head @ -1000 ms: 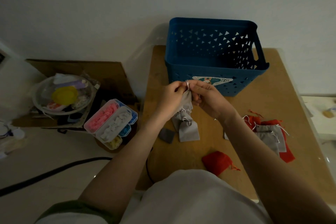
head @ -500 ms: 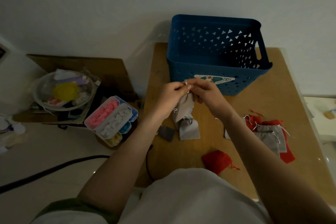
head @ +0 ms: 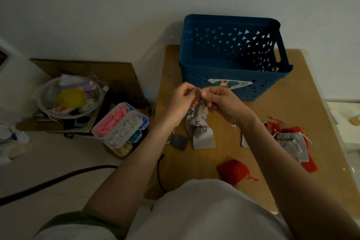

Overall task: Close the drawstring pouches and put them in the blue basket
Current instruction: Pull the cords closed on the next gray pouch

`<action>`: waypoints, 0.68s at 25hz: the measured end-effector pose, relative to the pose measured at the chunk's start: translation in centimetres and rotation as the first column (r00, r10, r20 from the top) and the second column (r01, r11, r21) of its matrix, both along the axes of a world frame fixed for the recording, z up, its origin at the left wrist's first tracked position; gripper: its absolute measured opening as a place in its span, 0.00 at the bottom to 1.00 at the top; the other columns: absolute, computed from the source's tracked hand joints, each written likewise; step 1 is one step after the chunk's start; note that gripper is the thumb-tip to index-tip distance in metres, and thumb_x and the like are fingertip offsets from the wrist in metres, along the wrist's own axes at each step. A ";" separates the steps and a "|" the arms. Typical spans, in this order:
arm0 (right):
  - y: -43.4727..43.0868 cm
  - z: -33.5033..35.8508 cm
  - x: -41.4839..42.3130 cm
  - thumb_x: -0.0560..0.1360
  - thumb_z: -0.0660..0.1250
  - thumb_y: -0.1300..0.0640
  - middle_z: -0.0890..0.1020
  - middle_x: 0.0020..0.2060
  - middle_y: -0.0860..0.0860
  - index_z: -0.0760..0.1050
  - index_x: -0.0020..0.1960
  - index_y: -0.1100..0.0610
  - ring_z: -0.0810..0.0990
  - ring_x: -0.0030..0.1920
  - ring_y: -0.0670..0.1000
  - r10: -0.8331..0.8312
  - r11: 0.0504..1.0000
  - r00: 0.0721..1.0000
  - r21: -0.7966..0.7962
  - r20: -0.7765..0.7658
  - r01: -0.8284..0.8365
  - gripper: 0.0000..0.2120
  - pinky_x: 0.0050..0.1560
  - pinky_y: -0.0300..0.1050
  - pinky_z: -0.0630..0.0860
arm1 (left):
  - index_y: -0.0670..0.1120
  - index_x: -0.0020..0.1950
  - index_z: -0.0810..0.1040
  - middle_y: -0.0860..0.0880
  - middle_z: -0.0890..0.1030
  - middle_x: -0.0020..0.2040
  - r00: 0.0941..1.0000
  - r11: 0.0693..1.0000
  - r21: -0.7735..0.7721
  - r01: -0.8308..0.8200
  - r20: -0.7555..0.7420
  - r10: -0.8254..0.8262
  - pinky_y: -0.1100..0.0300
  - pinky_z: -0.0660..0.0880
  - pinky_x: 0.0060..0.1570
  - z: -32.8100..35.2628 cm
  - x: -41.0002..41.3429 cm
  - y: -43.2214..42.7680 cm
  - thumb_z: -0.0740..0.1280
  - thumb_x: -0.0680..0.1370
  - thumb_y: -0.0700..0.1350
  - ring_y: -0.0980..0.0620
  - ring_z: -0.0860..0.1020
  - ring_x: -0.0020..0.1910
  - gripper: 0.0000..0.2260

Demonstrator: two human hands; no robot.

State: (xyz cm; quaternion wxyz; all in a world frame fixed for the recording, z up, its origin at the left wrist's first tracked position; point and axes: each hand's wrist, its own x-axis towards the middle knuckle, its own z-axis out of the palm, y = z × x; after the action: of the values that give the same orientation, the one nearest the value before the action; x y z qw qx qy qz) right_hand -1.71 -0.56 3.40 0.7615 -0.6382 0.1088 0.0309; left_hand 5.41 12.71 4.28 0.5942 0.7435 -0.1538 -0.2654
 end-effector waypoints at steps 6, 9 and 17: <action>-0.1 -0.3 -0.2 0.79 0.63 0.60 0.72 0.28 0.51 0.76 0.42 0.59 0.68 0.27 0.43 -0.152 0.958 0.983 -0.261 -0.103 0.121 0.08 0.31 0.40 0.63 | 0.44 0.49 0.78 0.50 0.76 0.42 0.825 0.892 0.452 -0.024 0.513 -0.238 0.67 0.64 0.34 -0.8 1.2 0.8 0.63 0.80 0.43 0.56 0.74 0.40 0.06; 0.8 -0.1 -0.1 0.81 0.59 0.61 0.73 0.26 0.48 0.74 0.44 0.59 0.66 0.25 0.43 -0.216 0.973 0.976 -0.084 0.018 0.216 0.08 0.27 0.36 0.62 | 0.41 0.51 0.79 0.48 0.71 0.45 0.778 0.891 0.452 -0.047 0.576 -0.251 0.67 0.59 0.38 -1.2 0.4 0.0 0.62 0.80 0.43 0.52 0.71 0.44 0.09; 2.3 0.4 0.2 0.82 0.55 0.62 0.69 0.21 0.49 0.67 0.44 0.59 0.61 0.20 0.44 -0.304 0.952 0.948 0.044 0.090 0.302 0.09 0.20 0.35 0.59 | 0.37 0.53 0.78 0.47 0.70 0.46 0.869 0.977 0.211 0.031 0.477 -0.131 0.62 0.71 0.44 -1.7 -1.1 -1.0 0.59 0.81 0.40 0.51 0.73 0.44 0.10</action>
State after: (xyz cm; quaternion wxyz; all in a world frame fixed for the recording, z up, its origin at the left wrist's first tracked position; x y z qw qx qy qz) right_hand -1.52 1.73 3.76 0.7710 -0.6033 0.1683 -0.1154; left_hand 4.29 11.69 2.62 0.4481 0.8342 -0.3029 -0.1077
